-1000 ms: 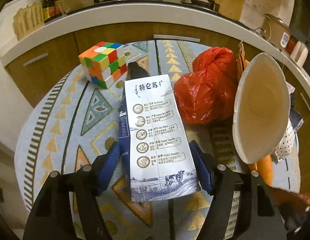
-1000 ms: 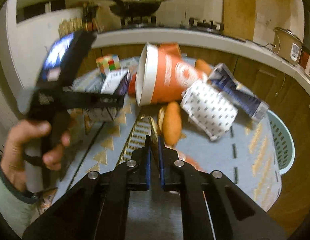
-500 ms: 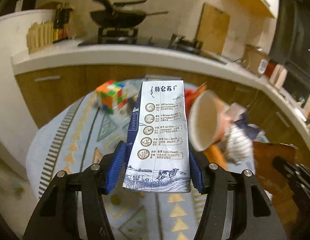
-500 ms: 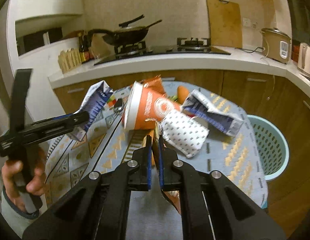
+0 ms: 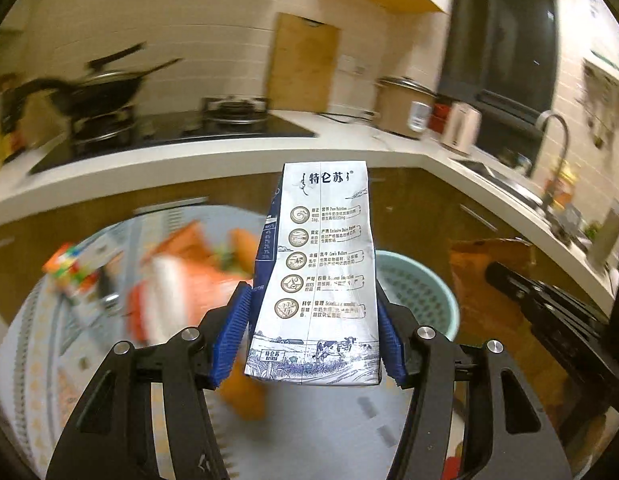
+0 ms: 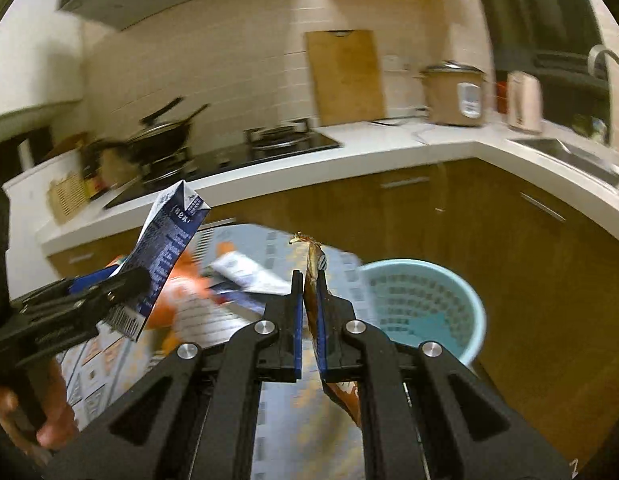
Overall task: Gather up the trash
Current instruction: 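Carry the wrapper over the blue basket and open the right gripper while the left gripper holds the carton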
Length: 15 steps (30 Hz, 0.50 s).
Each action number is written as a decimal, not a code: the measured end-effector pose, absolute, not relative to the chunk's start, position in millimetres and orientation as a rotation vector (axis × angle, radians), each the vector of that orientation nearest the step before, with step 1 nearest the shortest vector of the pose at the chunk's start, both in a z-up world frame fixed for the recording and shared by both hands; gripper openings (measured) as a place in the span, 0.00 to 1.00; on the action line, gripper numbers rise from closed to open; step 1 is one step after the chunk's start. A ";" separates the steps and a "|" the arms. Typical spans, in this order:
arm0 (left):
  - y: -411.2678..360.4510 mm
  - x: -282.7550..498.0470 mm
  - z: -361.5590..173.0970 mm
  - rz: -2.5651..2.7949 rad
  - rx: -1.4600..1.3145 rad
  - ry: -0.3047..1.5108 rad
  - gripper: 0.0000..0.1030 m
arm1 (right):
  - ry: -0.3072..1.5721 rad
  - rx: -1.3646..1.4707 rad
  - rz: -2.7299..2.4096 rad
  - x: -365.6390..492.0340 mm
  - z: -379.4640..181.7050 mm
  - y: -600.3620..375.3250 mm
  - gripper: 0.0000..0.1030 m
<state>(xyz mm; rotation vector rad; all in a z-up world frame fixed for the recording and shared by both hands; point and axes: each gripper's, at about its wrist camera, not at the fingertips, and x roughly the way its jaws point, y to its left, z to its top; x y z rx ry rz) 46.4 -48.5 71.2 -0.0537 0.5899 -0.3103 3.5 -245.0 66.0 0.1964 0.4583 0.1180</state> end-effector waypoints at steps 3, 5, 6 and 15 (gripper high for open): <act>-85.5 62.3 65.9 -0.357 -0.036 0.607 0.54 | 0.477 0.231 0.055 15.8 56.8 -276.2 0.04; -107.0 77.2 59.3 -0.402 -0.053 0.639 0.54 | 0.498 0.262 0.023 26.4 48.1 -297.3 0.04; -114.2 81.9 55.1 -0.418 -0.057 0.651 0.54 | 0.507 0.275 0.013 30.2 44.3 -304.8 0.04; -167.2 139.7 7.6 -0.500 -0.125 0.770 0.54 | 0.599 0.358 0.020 75.2 3.2 -348.4 0.04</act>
